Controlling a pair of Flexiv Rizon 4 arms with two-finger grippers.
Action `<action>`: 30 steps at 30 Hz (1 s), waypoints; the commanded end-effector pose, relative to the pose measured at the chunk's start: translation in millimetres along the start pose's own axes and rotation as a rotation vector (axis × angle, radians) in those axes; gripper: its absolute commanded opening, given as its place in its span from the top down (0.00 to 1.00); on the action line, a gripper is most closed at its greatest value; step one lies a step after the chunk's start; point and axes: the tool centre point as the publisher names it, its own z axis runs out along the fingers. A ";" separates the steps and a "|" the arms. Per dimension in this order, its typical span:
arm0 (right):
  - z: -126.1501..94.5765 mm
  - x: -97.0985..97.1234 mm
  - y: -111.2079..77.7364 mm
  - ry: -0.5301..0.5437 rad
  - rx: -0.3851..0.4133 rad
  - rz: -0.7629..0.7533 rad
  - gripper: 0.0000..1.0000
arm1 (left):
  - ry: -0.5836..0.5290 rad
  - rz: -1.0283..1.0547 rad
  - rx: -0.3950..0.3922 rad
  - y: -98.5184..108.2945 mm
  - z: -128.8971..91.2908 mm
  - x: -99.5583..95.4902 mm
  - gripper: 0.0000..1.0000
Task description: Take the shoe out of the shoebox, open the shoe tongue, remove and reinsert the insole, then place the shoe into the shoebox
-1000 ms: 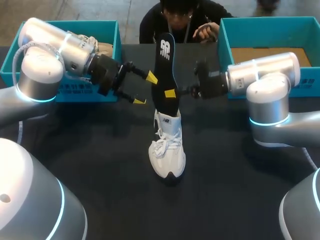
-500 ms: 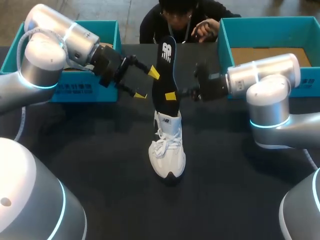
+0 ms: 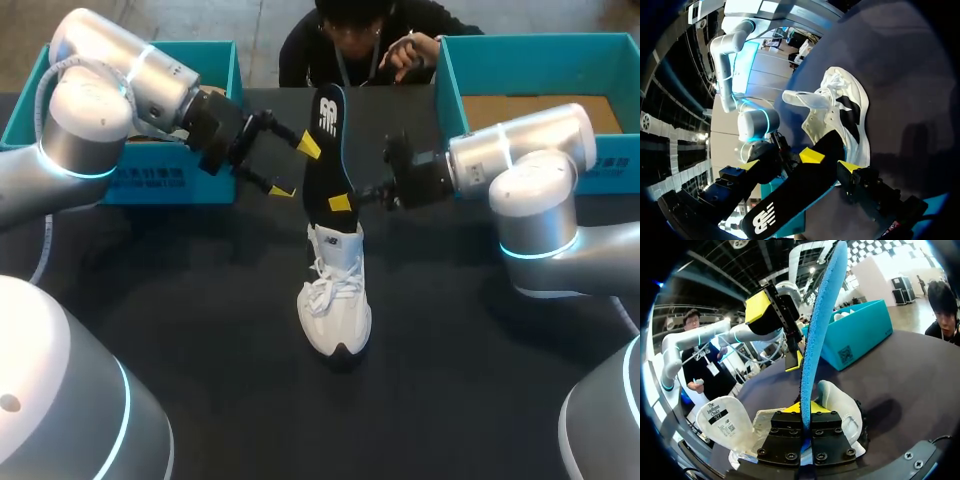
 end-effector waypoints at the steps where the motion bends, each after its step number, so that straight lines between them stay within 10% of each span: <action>1: 3.4 -1.2 -6.0 -0.003 -0.002 -0.002 1.00 | -0.001 -0.001 -0.003 -2.4 0.5 0.2 0.00; 30: -1.7 3.7 -7.3 0.036 -0.026 -0.059 1.00 | -0.002 -0.037 -0.022 -10.8 2.1 4.5 0.00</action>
